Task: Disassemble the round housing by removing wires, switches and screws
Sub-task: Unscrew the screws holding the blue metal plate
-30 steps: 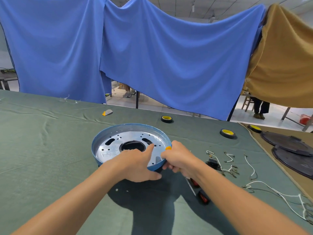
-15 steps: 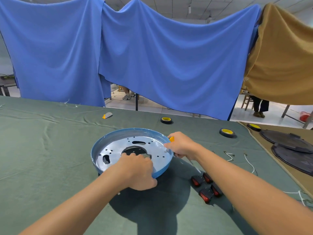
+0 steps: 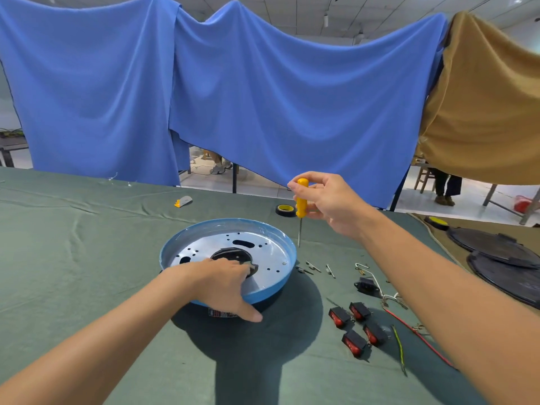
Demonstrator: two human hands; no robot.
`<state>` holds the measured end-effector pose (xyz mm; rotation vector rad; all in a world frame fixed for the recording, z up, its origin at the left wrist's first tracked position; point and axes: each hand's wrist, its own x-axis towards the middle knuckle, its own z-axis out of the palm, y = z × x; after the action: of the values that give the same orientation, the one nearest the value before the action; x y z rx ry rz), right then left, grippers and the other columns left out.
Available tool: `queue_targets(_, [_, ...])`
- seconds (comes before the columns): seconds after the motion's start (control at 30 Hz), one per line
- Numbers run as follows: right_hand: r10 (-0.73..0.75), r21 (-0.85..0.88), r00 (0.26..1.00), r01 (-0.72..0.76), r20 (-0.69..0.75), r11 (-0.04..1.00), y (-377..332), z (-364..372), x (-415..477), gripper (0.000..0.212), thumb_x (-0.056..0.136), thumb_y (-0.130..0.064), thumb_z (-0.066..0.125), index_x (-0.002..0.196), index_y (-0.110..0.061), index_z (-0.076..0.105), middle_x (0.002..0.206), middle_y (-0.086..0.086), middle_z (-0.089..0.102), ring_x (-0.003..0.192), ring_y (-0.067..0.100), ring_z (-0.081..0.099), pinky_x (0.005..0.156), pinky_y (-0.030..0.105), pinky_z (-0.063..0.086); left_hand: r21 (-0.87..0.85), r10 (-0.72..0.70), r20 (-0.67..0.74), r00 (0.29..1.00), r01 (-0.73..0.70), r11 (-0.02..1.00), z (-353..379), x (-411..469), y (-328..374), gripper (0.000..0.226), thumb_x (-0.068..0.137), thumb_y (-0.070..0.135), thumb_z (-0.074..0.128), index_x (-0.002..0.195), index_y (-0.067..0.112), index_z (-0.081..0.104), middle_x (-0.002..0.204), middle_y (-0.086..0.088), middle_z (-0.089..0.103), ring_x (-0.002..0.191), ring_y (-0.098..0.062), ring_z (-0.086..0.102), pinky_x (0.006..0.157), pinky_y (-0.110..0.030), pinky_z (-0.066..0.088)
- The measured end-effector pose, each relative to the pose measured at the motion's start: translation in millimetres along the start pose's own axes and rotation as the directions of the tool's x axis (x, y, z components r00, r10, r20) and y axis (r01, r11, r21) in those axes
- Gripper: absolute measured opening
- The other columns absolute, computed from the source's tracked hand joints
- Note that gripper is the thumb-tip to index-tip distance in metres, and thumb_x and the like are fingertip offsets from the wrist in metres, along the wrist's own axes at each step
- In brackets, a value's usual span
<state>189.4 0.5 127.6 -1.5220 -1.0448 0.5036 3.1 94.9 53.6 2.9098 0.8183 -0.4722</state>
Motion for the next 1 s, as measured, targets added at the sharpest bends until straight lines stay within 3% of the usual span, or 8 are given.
queue_targets(0.13, [-0.074,-0.093,0.995,0.068,-0.071,0.993,4,3,2,0.012,0.09,-0.018,0.068,0.091,-0.007,0.065,0.096,0.023,0.068,0.084,0.035,0.07,0.068,0.04,0.061,-0.095,0.032,0.029,0.999,-0.029,0.995,-16,4,-7,0.094,0.061,0.096,0.039,0.117,0.022,0.05,0.13,-0.001,0.055,0.111,-0.02,0.054,0.095,-0.037,0.042])
queue_targets(0.23, [-0.152,-0.251,0.985,0.126,-0.085,0.96,11,9,4,0.01,0.09,-0.018,0.067,0.091,-0.009,0.063,0.09,0.019,0.07,0.075,0.027,0.072,0.065,0.04,0.061,-0.161,0.045,-0.147,0.988,-0.069,0.984,-24,19,-5,0.086,0.08,0.081,0.045,0.144,0.023,0.042,0.147,0.003,0.047,0.132,-0.022,0.044,0.103,-0.037,0.037])
queue_targets(0.33, [-0.198,-0.374,0.979,0.164,-0.053,0.913,18,12,5,0.009,0.091,-0.019,0.066,0.091,-0.011,0.062,0.086,0.013,0.069,0.07,0.024,0.072,0.068,0.044,0.061,-0.129,0.081,-0.233,0.969,-0.113,0.985,-18,34,-3,0.077,0.087,0.068,0.051,0.149,0.023,0.038,0.154,0.005,0.039,0.14,-0.02,0.034,0.113,-0.038,0.032])
queue_targets(0.43, [-0.218,-0.428,0.975,0.183,-0.034,0.885,23,12,6,0.012,0.091,-0.02,0.065,0.093,-0.009,0.062,0.086,0.014,0.069,0.071,0.023,0.072,0.072,0.045,0.06,-0.186,0.113,-0.26,0.959,-0.165,0.969,-1,47,-4,0.038,0.094,0.058,0.049,0.108,0.029,0.067,0.119,0.006,0.063,0.112,-0.023,0.054,0.097,-0.04,0.046])
queue_targets(0.47, [-0.219,-0.429,0.975,0.184,-0.032,0.884,24,12,6,0.011,0.092,-0.021,0.065,0.093,-0.01,0.061,0.086,0.014,0.069,0.071,0.023,0.072,0.072,0.044,0.06,-0.19,0.122,-0.285,0.951,-0.181,0.965,3,49,-5,0.03,0.095,0.054,0.048,0.087,0.031,0.064,0.1,0.007,0.063,0.097,-0.021,0.056,0.087,-0.039,0.048])
queue_targets(0.53, [-0.221,-0.431,0.975,0.186,-0.032,0.883,25,12,7,0.011,0.091,-0.022,0.065,0.093,-0.012,0.061,0.087,0.013,0.068,0.071,0.021,0.072,0.07,0.043,0.061,-0.171,0.14,-0.329,0.934,-0.205,0.964,9,51,-7,0.032,0.099,0.045,0.046,0.074,0.029,0.055,0.089,0.008,0.06,0.087,-0.018,0.053,0.08,-0.038,0.048])
queue_targets(0.83, [-0.211,-0.423,0.977,0.181,-0.024,0.888,30,18,8,0.011,0.092,-0.022,0.064,0.094,-0.013,0.06,0.086,0.01,0.067,0.072,0.021,0.072,0.072,0.044,0.06,-0.193,0.079,-0.431,0.899,-0.177,0.965,20,60,-4,0.034,0.101,0.037,0.045,0.093,0.018,0.072,0.102,0.007,0.066,0.092,-0.017,0.056,0.07,-0.031,0.043])
queue_targets(1.0, [-0.213,-0.438,0.977,0.181,-0.027,0.881,31,19,7,0.011,0.092,-0.023,0.063,0.096,-0.013,0.06,0.089,0.01,0.067,0.072,0.02,0.071,0.073,0.042,0.06,-0.208,0.07,-0.434,0.898,-0.176,0.962,21,59,-4,0.033,0.1,0.038,0.045,0.096,0.02,0.072,0.104,0.007,0.066,0.099,-0.018,0.057,0.077,-0.032,0.047])
